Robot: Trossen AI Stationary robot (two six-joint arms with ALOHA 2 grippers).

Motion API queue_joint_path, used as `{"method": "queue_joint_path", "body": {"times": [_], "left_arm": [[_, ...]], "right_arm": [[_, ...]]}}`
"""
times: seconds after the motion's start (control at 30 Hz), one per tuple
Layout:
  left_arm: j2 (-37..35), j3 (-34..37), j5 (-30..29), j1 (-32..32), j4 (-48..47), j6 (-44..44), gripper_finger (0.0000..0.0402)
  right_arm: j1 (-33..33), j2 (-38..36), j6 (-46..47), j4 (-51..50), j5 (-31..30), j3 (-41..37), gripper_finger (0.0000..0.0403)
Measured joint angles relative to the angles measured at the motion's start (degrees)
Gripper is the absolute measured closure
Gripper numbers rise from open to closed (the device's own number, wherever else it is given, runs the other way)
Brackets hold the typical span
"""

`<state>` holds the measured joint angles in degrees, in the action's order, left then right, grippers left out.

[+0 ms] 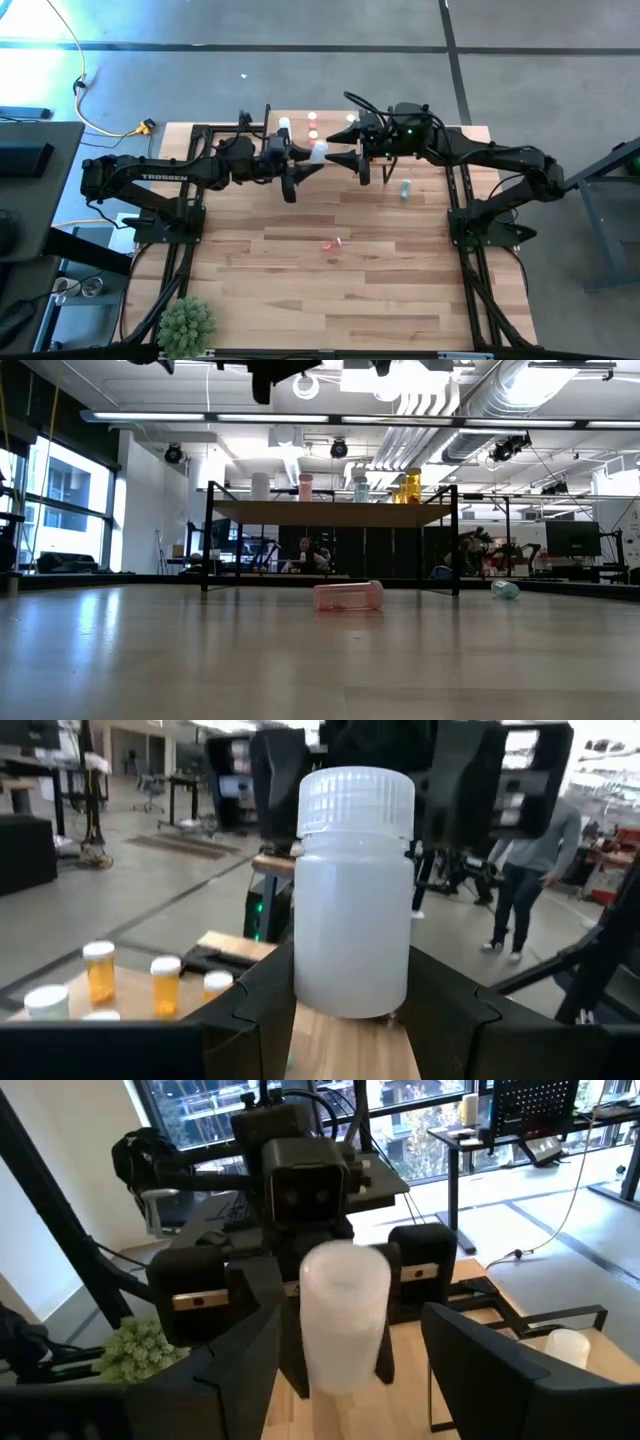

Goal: Pick and place medicine bottles onto shelf by color
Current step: Put the white pill bottle on the shelf aligned with the other white pill bottles

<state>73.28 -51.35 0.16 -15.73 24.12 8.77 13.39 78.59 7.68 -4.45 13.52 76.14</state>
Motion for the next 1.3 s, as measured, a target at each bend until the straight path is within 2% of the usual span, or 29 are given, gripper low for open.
{"method": "queue_joint_path", "body": {"times": [0.3, 0.57, 0.7, 0.97, 1.3], "left_arm": [[0.0, 0.0, -0.9, 0.0, 2.2, -1.9, 0.0259], [0.0, 0.0, -0.9, 0.0, 2.3, -1.9, 0.0259], [0.0, 0.0, -0.9, 0.0, 2.4, -1.9, 0.0259], [0.0, 0.0, -1.1, 0.0, 2.3, -1.9, 0.0257], [0.0, 0.0, -1.6, -0.3, -0.4, -1.9, 0.0228]], "right_arm": [[-1.8, 5.1, -0.2, 5.6, -0.9, 0.0, 0.0169], [-1.9, 5.5, 0.5, 6.5, -1.9, 0.0, 0.0171], [-1.9, 5.5, 1.1, 7.1, -2.8, 0.0, 0.0195], [-1.9, 5.5, 1.8, 6.9, -3.9, 0.0, 0.0278], [-1.9, 5.5, 4.4, 6.4, -3.8, 0.0, 0.0272]]}}
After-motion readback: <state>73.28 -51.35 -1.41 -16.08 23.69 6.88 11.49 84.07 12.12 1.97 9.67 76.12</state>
